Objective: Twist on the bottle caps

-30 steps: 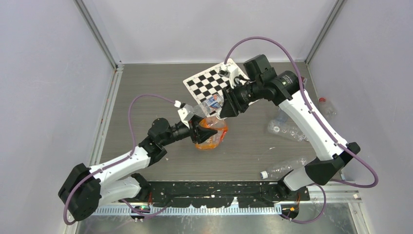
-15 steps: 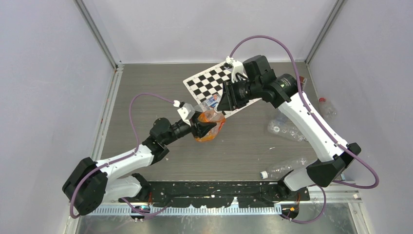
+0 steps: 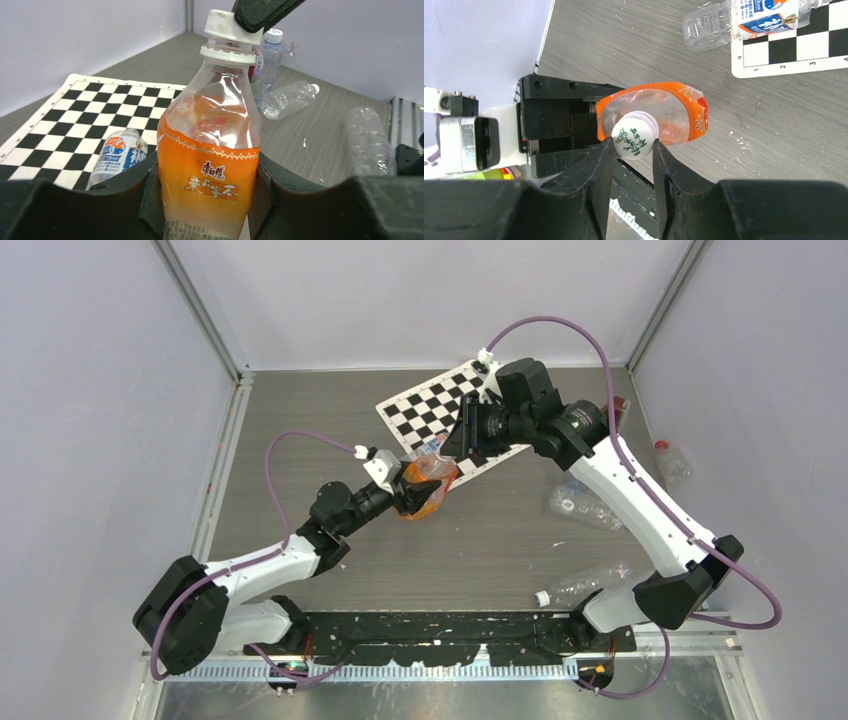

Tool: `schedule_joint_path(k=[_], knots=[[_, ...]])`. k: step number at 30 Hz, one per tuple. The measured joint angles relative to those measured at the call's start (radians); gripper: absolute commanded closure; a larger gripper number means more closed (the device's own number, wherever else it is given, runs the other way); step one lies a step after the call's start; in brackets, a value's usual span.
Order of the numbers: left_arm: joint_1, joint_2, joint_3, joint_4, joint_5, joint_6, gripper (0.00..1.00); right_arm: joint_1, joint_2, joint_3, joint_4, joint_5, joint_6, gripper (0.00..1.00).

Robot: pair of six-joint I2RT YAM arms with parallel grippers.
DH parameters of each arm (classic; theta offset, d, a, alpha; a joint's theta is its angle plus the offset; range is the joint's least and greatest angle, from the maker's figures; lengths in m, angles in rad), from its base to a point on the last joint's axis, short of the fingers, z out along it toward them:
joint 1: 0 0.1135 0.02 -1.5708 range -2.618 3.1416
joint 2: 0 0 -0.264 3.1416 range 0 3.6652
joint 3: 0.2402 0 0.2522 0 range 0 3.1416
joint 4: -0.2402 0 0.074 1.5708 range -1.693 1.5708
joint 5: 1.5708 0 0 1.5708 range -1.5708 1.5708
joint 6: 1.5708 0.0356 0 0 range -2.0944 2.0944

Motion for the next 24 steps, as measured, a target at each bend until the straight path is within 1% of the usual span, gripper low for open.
schedule_joint_path(k=[10, 13, 15, 16, 17, 18, 19, 20, 21, 22, 24], knots=[[-0.015, 0.004, -0.011, 0.021, -0.061, 0.050, 1.00, 0.019, 0.000, -0.011, 0.018, 0.069, 0.139, 0.98], [-0.017, 0.004, -0.014, 0.027, -0.072, 0.061, 1.00, 0.026, 0.000, -0.012, 0.021, 0.087, 0.169, 0.92], [-0.017, 0.004, -0.017, 0.031, -0.079, 0.067, 1.00, 0.032, 0.000, -0.012, 0.021, 0.098, 0.182, 0.84], [-0.017, 0.004, -0.018, 0.032, -0.080, 0.068, 1.00, 0.034, 0.000, -0.012, 0.021, 0.104, 0.186, 0.75], [-0.018, 0.004, -0.019, 0.033, -0.082, 0.070, 1.00, 0.035, 0.000, -0.012, 0.021, 0.107, 0.190, 0.68], [-0.018, 0.004, -0.021, 0.035, -0.084, 0.071, 1.00, 0.037, 0.000, -0.012, 0.021, 0.110, 0.192, 0.53], [-0.019, 0.003, -0.024, 0.035, -0.087, 0.071, 1.00, 0.039, 0.000, -0.012, 0.020, 0.113, 0.195, 0.45], [-0.021, 0.003, -0.026, 0.035, -0.089, 0.071, 1.00, 0.040, 0.000, -0.012, 0.018, 0.114, 0.198, 0.33], [-0.023, 0.003, -0.026, 0.042, -0.090, 0.071, 1.00, 0.043, 0.000, -0.012, 0.012, 0.112, 0.200, 0.27], [-0.025, 0.000, -0.026, 0.055, -0.093, 0.071, 1.00, 0.047, 0.000, -0.012, 0.002, 0.109, 0.203, 0.19], [-0.029, -0.013, -0.027, 0.076, -0.102, 0.068, 1.00, 0.057, 0.000, -0.010, -0.021, 0.105, 0.200, 0.11]])
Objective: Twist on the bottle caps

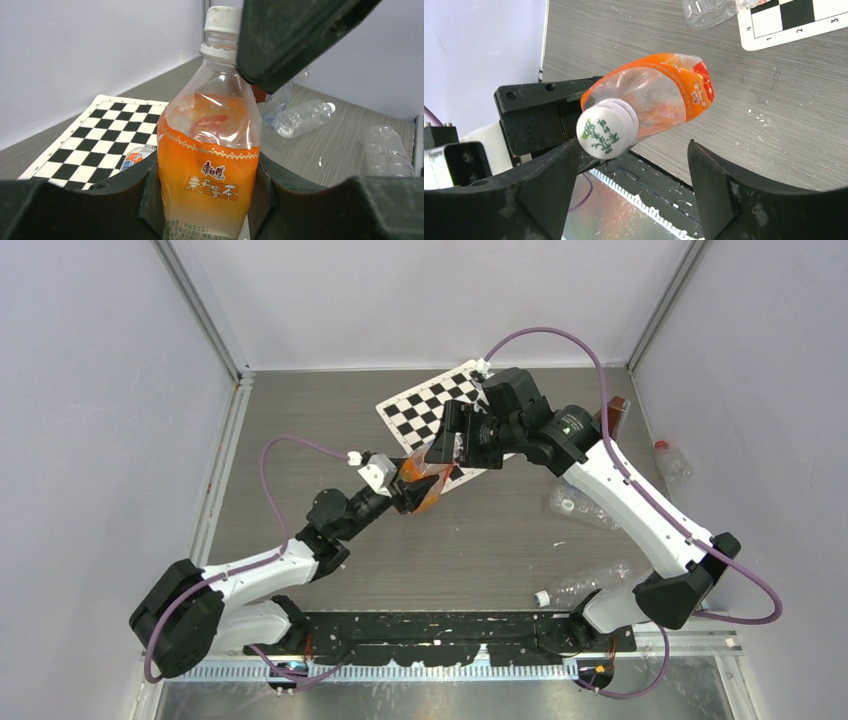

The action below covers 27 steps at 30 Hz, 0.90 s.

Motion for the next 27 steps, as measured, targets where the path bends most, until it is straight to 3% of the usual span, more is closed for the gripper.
schedule_joint_path(k=[4, 11, 16, 22, 27], knots=[[-0.001, -0.027, -0.010, -0.005, -0.022, -0.012, 1.00, 0.007, 0.000, 0.038, -0.039, -0.010, -0.030, 0.09], [-0.001, -0.052, -0.040, -0.095, -0.026, -0.073, 1.00, 0.007, -0.012, 0.155, -0.070, 0.011, -0.117, 0.24], [-0.001, -0.072, -0.043, -0.136, -0.007, -0.112, 1.00, 0.007, -0.019, 0.155, -0.070, 0.035, -0.162, 0.31], [-0.001, -0.089, -0.042, -0.145, 0.017, -0.132, 1.00, 0.007, -0.017, 0.130, -0.058, 0.043, -0.190, 0.51], [-0.001, -0.092, -0.038, -0.149, 0.036, -0.135, 1.00, 0.007, -0.011, 0.094, -0.049, 0.047, -0.203, 0.58]])
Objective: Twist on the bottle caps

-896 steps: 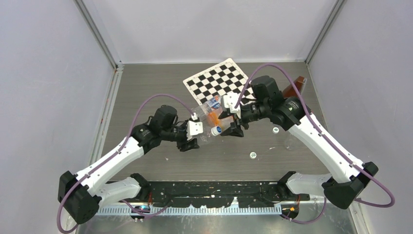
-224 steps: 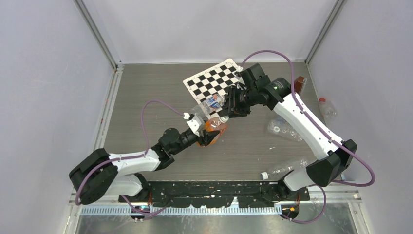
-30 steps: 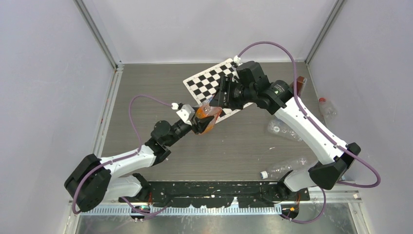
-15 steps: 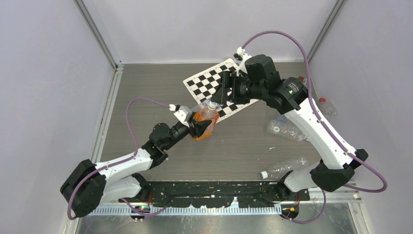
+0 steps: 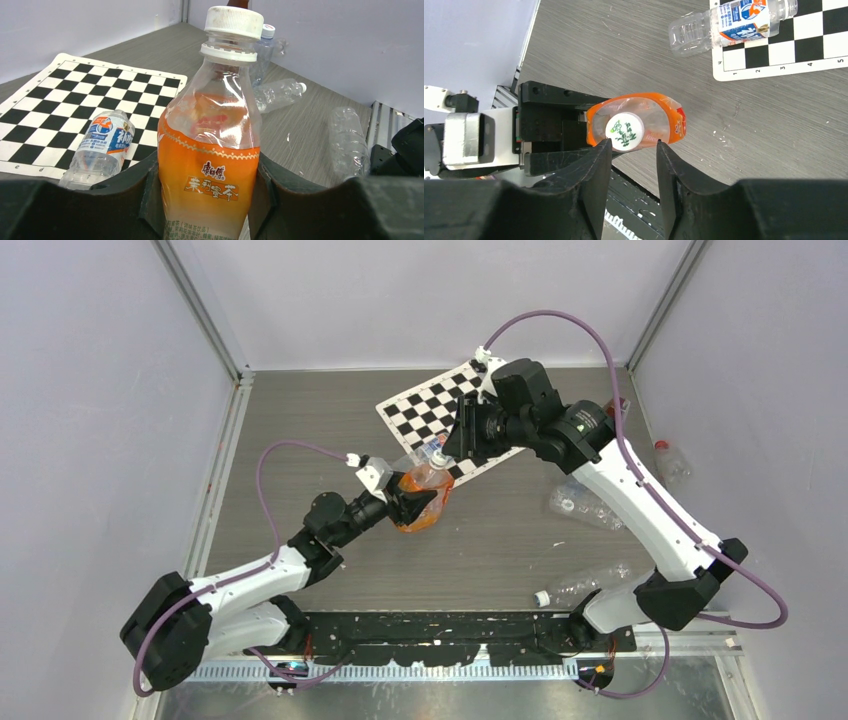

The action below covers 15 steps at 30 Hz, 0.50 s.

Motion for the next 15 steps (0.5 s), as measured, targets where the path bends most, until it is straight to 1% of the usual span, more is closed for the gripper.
schedule_joint_path(k=[6, 15], knots=[[0.000, 0.000, 0.003, 0.000, 0.026, -0.003, 1.00, 0.000, 0.014, -0.018, 0.006, -0.005, -0.003, 0.67], [0.000, 0.000, 0.015, -0.007, 0.045, -0.003, 1.00, 0.000, 0.020, -0.025, 0.028, -0.042, -0.003, 0.71]])
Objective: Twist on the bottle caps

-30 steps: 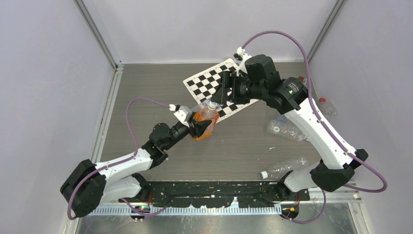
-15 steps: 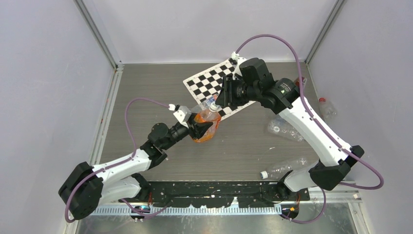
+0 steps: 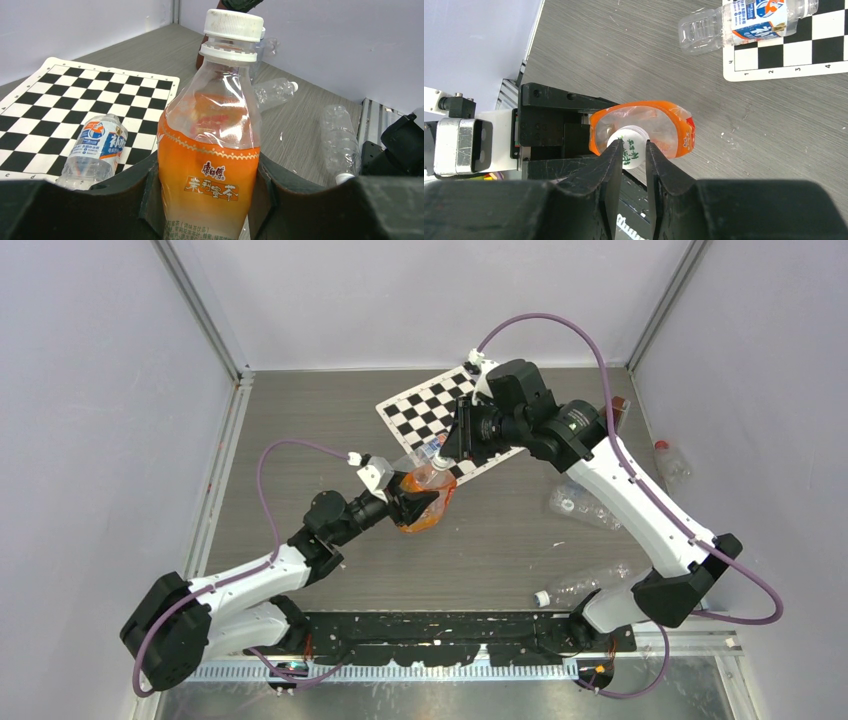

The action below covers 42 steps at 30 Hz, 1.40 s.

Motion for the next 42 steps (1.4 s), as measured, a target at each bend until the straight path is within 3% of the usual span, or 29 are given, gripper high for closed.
schedule_joint_path(k=[11, 20, 26, 31, 36, 42], knots=[[0.000, 0.001, 0.000, -0.015, -0.001, 0.000, 1.00, -0.006, 0.013, -0.001, 0.003, -0.019, -0.003, 0.72], [0.000, 0.000, 0.000, -0.018, 0.018, 0.000, 1.00, -0.005, 0.047, 0.117, -0.095, -0.016, -0.042, 0.47], [0.002, -0.024, 0.000, -0.050, 0.054, 0.000, 1.00, -0.007, 0.056, 0.277, -0.200, -0.021, -0.161, 0.38], [0.020, -0.051, 0.000, -0.063, 0.149, -0.015, 1.00, -0.021, 0.058, 0.341, -0.299, -0.112, -0.286, 0.29], [0.031, -0.051, 0.000, -0.038, 0.210, -0.050, 1.00, -0.028, 0.058, 0.298, -0.300, -0.187, -0.307, 0.29], [0.034, -0.002, -0.003, 0.121, 0.222, -0.129, 1.00, -0.028, 0.016, 0.091, -0.125, -0.245, -0.230, 0.27]])
